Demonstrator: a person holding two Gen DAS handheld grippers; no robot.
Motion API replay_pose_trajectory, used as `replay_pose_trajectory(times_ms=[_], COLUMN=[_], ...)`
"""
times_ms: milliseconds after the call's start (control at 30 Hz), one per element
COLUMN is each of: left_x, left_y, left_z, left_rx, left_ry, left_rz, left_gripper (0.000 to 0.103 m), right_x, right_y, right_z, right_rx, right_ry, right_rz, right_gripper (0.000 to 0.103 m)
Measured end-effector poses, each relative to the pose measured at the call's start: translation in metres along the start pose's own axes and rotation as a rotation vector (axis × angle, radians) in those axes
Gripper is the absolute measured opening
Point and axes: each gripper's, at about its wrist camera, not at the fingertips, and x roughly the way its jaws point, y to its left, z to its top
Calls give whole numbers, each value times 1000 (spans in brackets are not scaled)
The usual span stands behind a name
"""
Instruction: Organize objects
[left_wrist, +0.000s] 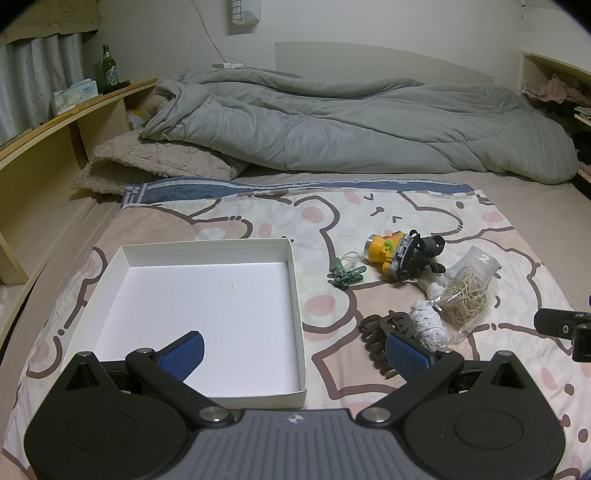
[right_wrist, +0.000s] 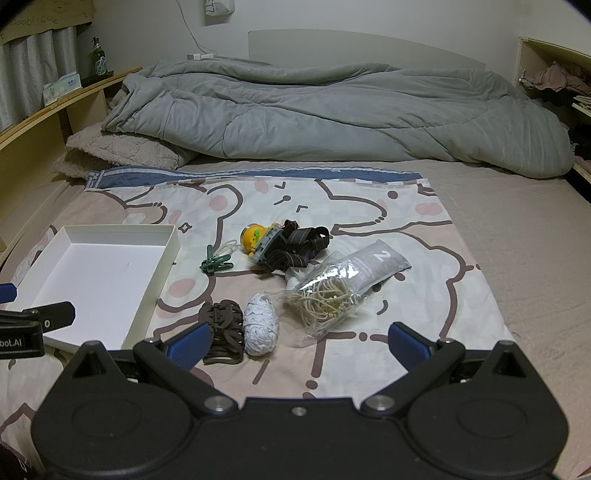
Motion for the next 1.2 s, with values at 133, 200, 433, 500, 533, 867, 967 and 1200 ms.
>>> replay_pose_trajectory(times_ms=[133,200,433,500,533,867,967,1200], left_x=[0,0,1,0,0,0,0,1], left_y=[0,0,0,0,0,0,0,-1], left_z=[1,0,0,0,0,-1,-1,-2], left_rx=[1,0,0,1,1,0,-1,0], left_ry=[0,0,0,0,0,1,1,0], left_rz=[0,0,0,0,1,2,0,2], left_gripper=[103,103,103,103,103,103,103,103], right_x=[0,1,-2,0,0,0,0,-2], right_y=[0,0,3,1,2,1,1,1], right_z=[0,0,-1,-1,-3,-1,0,-3], right_rx=[0,0,3,2,2,2,2,3], right_ry=[0,1,1,1,1,2,1,3], right_rz=[0,0,0,1,0,0,-1,-3], right_gripper=[103,103,103,103,103,103,103,103])
